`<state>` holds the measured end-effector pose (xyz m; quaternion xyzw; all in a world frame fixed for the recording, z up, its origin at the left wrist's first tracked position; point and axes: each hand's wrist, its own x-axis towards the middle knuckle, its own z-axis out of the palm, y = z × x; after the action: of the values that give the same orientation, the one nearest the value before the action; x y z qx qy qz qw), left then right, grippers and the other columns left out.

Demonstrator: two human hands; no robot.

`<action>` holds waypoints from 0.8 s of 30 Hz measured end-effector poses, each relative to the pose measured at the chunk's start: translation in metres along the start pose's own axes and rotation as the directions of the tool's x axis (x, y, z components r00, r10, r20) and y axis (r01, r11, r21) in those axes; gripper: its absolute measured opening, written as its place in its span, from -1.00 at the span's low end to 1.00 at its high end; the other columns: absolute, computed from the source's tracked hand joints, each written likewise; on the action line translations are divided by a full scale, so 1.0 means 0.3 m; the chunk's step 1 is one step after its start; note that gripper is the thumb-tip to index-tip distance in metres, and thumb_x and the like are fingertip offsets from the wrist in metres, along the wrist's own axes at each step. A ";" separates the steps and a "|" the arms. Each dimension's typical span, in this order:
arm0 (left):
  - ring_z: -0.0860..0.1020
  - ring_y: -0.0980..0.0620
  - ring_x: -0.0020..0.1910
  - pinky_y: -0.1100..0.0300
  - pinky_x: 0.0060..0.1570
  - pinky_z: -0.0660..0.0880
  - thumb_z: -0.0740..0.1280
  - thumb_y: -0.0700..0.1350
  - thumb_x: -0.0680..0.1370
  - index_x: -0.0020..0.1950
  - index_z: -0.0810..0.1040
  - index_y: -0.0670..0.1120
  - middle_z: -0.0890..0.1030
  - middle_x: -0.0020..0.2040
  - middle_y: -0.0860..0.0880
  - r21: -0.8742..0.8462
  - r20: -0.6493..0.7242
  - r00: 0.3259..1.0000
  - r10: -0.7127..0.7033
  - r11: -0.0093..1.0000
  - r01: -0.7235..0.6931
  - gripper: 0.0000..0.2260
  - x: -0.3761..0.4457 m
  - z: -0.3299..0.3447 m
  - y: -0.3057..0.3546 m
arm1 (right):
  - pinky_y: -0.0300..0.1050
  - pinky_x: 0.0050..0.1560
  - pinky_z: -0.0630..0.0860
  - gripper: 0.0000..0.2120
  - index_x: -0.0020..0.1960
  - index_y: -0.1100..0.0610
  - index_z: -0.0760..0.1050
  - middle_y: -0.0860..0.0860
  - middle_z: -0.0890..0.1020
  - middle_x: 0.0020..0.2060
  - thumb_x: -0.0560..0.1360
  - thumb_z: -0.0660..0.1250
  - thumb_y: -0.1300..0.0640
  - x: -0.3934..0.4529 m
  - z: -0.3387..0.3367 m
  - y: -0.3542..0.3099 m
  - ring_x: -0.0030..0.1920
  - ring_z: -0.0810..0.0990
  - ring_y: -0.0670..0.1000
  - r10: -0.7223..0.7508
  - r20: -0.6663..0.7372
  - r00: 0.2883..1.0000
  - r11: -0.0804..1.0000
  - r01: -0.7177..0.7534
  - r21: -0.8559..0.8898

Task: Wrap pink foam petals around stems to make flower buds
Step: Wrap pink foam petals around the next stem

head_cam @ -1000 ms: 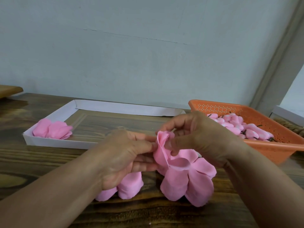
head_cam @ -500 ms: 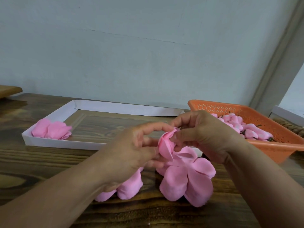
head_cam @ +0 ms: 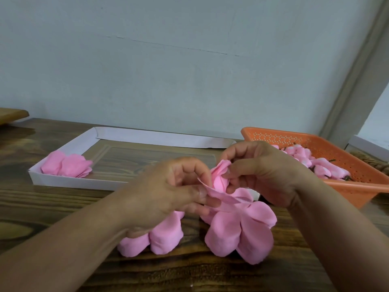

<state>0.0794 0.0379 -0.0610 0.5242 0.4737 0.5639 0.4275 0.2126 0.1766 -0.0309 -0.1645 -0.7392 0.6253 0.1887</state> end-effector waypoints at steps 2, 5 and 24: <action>0.69 -0.08 -0.13 0.20 -0.18 0.59 0.39 -0.26 0.41 -0.32 0.62 -0.01 0.69 -0.18 -0.12 -0.113 0.049 0.998 -0.026 0.993 0.032 -0.82 0.000 -0.020 0.003 | -0.24 -0.47 0.50 -0.78 -0.31 0.28 0.53 0.15 0.52 -0.46 0.34 0.25 0.55 -0.001 -0.003 -0.002 -0.48 0.46 0.00 0.003 -0.001 1.000 0.999 -0.003 0.042; 0.67 -0.18 -0.05 0.15 -0.14 0.61 0.47 -0.30 0.37 -0.32 0.60 -0.07 0.65 -0.16 -0.20 -0.186 0.121 0.992 -0.044 0.980 0.066 -0.84 -0.004 -0.049 0.011 | -0.25 -0.46 0.51 -0.80 -0.28 0.28 0.52 0.15 0.52 -0.45 0.34 0.25 0.54 -0.002 -0.001 -0.002 -0.46 0.47 0.02 0.004 0.013 1.000 0.999 -0.004 0.046; 0.69 -0.16 -0.21 0.19 -0.36 0.60 0.38 -0.21 0.28 0.16 0.42 -0.10 0.67 -0.25 -0.18 -0.248 -0.091 0.982 -0.168 0.958 0.141 -0.55 0.023 -0.027 -0.015 | -0.19 -0.36 0.46 -0.67 -0.38 0.14 0.63 0.12 0.59 -0.43 0.38 0.29 0.49 0.012 0.047 0.029 -0.40 0.51 0.02 -0.041 -0.100 0.994 0.992 0.029 -0.119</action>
<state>0.0707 0.0450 -0.0642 0.3978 0.4644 0.6103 0.5035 0.2026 0.1677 -0.0414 -0.1942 -0.7668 0.5680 0.2274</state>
